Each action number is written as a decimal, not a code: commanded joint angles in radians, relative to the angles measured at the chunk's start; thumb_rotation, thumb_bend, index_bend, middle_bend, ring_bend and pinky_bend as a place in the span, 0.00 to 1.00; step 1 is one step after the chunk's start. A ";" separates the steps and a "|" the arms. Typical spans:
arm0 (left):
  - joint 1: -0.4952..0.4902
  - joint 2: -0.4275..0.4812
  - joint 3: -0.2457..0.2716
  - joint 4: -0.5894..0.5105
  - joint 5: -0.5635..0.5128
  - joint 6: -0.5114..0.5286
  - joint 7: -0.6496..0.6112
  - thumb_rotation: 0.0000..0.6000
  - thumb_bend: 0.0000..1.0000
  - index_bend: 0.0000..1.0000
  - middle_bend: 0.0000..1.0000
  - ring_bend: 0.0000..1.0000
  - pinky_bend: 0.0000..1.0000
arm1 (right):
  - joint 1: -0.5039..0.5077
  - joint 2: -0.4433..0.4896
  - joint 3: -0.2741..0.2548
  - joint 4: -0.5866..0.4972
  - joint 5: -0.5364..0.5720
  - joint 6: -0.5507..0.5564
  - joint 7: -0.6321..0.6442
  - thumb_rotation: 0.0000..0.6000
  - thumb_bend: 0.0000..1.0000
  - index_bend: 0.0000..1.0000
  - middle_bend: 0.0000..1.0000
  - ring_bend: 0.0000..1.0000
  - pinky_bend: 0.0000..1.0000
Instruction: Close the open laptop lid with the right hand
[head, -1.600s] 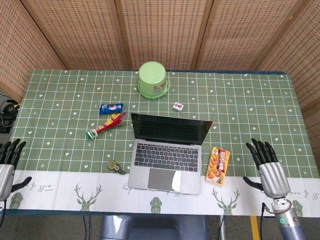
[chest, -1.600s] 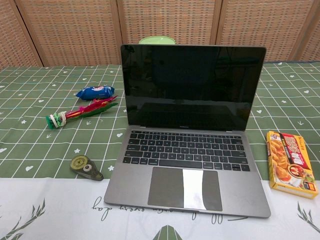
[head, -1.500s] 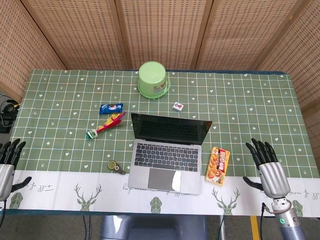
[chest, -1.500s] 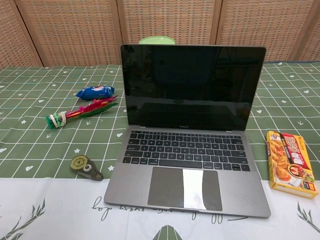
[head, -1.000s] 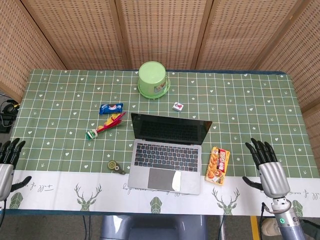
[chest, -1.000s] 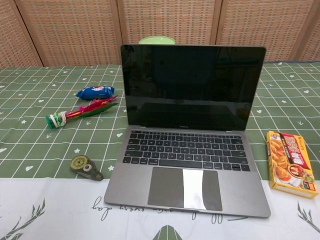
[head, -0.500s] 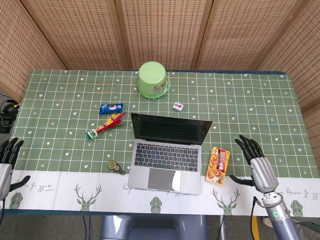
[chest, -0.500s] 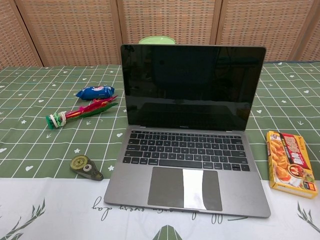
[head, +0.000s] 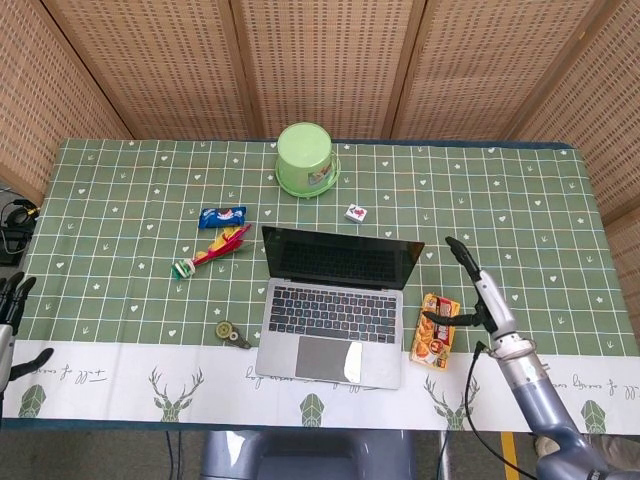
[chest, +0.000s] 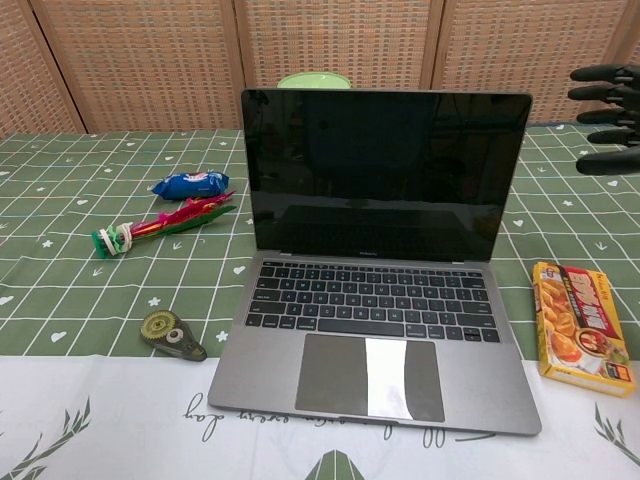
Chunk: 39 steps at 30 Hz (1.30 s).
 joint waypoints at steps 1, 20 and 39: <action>-0.001 0.001 -0.001 0.001 -0.004 -0.004 -0.002 1.00 0.00 0.00 0.00 0.00 0.00 | 0.042 -0.008 0.043 0.031 0.067 -0.062 0.045 1.00 0.29 0.00 0.00 0.00 0.00; -0.014 -0.007 -0.006 0.019 -0.040 -0.047 -0.010 1.00 0.00 0.00 0.00 0.00 0.00 | 0.119 -0.099 0.088 0.134 0.159 -0.186 0.066 1.00 0.29 0.10 0.03 0.00 0.04; -0.020 -0.012 0.001 0.020 -0.038 -0.060 -0.004 1.00 0.00 0.00 0.00 0.00 0.00 | 0.127 -0.110 0.108 0.041 0.168 -0.174 0.021 1.00 0.29 0.27 0.31 0.29 0.27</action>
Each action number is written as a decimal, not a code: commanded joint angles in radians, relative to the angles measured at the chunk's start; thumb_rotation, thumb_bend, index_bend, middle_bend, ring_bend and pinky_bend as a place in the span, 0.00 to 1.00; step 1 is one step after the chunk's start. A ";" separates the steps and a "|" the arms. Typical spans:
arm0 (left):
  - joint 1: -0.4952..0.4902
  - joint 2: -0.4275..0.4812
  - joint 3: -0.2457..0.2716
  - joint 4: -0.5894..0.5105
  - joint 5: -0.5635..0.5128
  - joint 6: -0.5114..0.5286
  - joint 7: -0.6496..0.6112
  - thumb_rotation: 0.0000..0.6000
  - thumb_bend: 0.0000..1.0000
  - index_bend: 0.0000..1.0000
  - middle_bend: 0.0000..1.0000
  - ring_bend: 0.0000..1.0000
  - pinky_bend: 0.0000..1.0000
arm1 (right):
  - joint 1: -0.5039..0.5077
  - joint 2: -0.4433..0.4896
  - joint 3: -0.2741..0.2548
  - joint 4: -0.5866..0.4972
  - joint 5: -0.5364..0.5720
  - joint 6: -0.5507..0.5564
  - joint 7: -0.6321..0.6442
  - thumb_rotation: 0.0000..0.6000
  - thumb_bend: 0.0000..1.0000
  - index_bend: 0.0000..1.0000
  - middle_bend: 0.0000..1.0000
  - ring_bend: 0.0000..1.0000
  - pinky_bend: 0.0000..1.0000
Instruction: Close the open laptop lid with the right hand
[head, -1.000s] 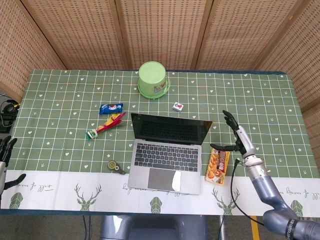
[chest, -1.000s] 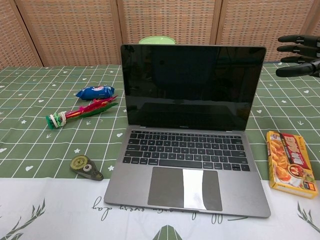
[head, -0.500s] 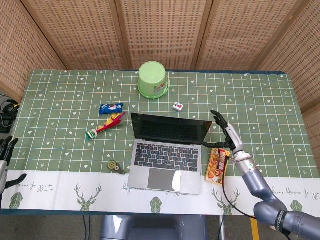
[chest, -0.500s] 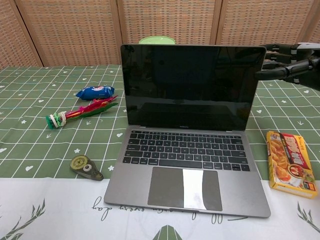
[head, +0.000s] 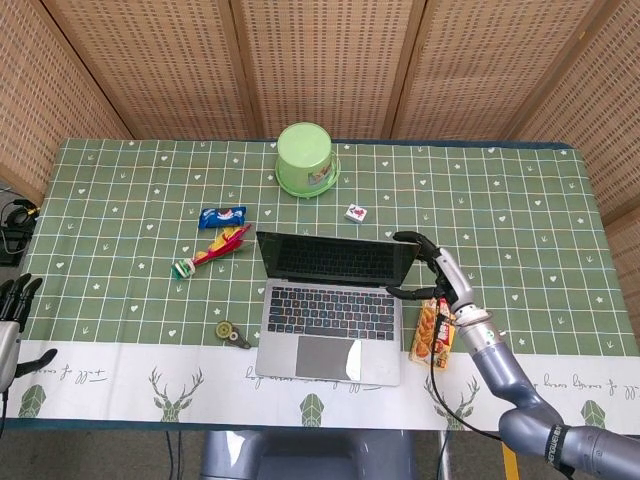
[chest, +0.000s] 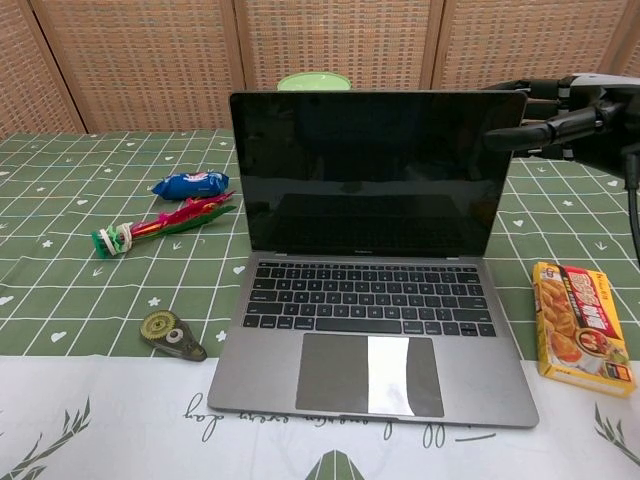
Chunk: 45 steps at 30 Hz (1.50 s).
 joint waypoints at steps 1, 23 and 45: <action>0.001 0.001 0.000 -0.001 0.002 0.003 0.000 1.00 0.00 0.00 0.00 0.00 0.00 | -0.001 0.001 0.001 -0.005 0.004 -0.002 -0.002 1.00 0.29 0.28 0.32 0.30 0.28; 0.000 0.003 0.006 -0.008 0.009 0.004 0.008 1.00 0.00 0.00 0.00 0.00 0.00 | -0.017 0.095 0.001 -0.081 -0.061 -0.117 0.126 1.00 0.28 0.40 0.46 0.46 0.42; 0.001 0.007 0.010 -0.017 0.013 0.005 0.012 1.00 0.00 0.00 0.00 0.00 0.00 | 0.010 0.214 -0.045 -0.148 -0.221 -0.340 0.391 1.00 0.26 0.41 0.46 0.46 0.42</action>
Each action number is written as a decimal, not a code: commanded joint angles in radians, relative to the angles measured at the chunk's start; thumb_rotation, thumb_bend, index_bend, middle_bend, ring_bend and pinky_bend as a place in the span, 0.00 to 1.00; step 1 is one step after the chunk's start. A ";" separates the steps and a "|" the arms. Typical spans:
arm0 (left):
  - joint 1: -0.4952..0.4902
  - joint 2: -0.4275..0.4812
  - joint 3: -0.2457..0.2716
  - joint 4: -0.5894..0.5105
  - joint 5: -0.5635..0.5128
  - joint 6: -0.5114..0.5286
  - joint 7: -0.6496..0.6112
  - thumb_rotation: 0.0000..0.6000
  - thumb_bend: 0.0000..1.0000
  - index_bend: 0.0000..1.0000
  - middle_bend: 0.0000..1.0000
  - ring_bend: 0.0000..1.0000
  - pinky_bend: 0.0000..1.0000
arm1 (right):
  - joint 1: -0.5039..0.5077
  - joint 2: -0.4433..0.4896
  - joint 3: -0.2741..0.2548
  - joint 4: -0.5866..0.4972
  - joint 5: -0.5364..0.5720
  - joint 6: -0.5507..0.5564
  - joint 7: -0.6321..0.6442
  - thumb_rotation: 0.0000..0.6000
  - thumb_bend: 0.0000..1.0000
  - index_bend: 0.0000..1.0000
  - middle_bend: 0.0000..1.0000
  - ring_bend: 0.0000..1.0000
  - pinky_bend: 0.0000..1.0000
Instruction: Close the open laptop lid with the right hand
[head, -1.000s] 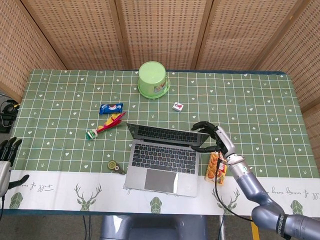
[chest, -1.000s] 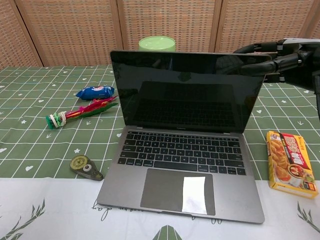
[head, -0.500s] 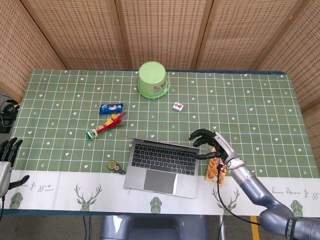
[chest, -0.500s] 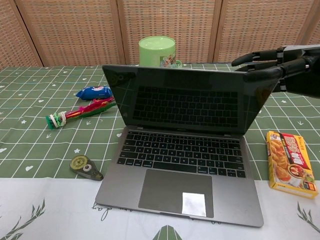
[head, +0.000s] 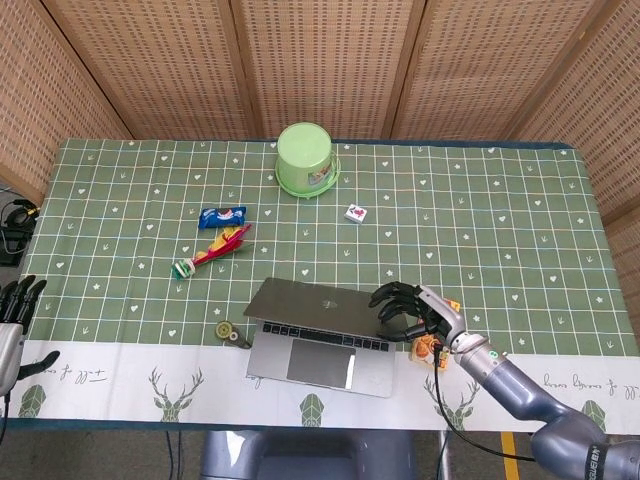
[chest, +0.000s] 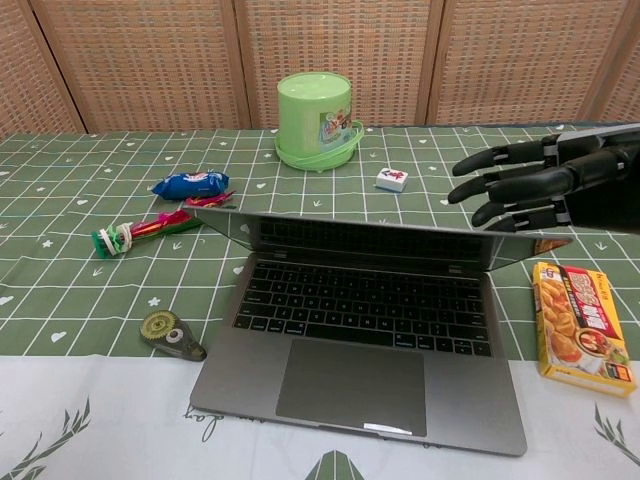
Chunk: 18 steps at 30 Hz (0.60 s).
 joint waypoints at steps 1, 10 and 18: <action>0.000 0.000 0.000 0.000 0.000 0.000 -0.001 1.00 0.00 0.00 0.00 0.00 0.00 | 0.019 0.018 -0.007 -0.004 -0.023 -0.043 0.036 1.00 0.26 0.41 0.46 0.46 0.42; -0.001 0.000 0.000 0.000 0.001 0.000 -0.001 1.00 0.00 0.00 0.00 0.00 0.00 | 0.081 0.011 -0.047 0.011 -0.100 -0.174 0.117 1.00 0.25 0.40 0.45 0.46 0.42; -0.001 -0.001 0.002 0.001 0.003 -0.001 -0.002 1.00 0.00 0.00 0.00 0.00 0.00 | 0.109 -0.046 -0.092 0.040 -0.128 -0.178 0.137 1.00 0.25 0.40 0.45 0.46 0.42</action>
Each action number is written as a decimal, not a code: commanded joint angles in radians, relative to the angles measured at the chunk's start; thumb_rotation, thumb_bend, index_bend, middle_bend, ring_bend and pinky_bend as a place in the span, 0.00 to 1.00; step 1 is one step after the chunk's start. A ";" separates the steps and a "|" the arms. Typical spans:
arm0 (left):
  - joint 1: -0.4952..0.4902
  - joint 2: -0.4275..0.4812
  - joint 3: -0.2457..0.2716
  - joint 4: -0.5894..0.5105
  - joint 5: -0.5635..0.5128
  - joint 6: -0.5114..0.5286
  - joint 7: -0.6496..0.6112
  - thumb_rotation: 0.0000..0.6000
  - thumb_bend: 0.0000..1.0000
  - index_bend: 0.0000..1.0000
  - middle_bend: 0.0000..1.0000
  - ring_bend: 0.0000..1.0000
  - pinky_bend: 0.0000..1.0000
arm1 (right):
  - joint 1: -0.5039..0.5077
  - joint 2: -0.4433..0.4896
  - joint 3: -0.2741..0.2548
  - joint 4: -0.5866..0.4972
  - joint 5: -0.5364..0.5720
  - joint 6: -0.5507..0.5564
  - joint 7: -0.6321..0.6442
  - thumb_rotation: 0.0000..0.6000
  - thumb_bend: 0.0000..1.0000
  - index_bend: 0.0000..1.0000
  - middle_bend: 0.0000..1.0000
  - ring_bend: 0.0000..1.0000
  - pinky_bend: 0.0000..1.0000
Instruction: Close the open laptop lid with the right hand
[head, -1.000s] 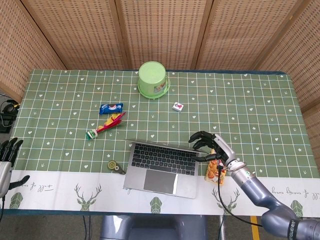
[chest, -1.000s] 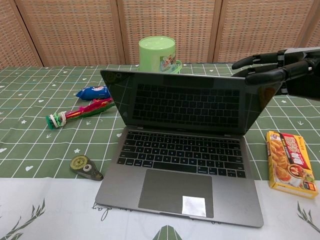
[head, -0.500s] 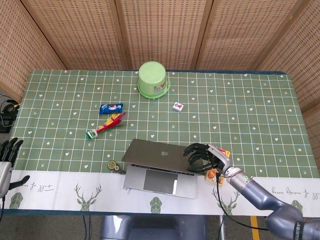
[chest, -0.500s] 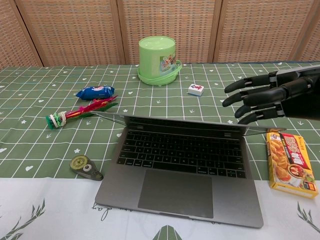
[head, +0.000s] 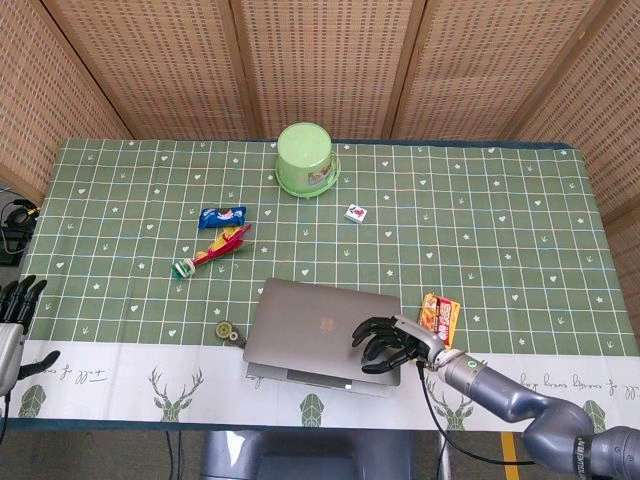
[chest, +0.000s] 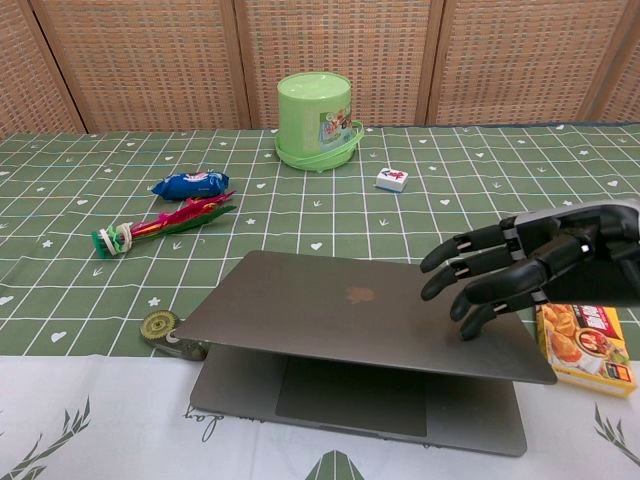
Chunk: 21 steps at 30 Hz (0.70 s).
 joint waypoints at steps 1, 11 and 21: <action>0.000 0.000 0.000 0.000 0.000 0.001 -0.001 1.00 0.00 0.00 0.00 0.00 0.00 | 0.012 -0.021 -0.017 0.011 -0.007 -0.001 0.005 1.00 0.25 0.40 0.45 0.46 0.42; 0.001 0.002 -0.001 0.001 -0.001 0.002 -0.006 1.00 0.00 0.00 0.00 0.00 0.00 | 0.033 -0.085 -0.061 0.051 -0.009 0.006 0.004 1.00 0.25 0.40 0.45 0.46 0.42; 0.000 0.002 0.000 0.000 0.000 0.001 -0.005 1.00 0.00 0.00 0.00 0.00 0.00 | 0.039 -0.122 -0.092 0.086 -0.004 0.016 0.008 1.00 0.25 0.40 0.45 0.46 0.42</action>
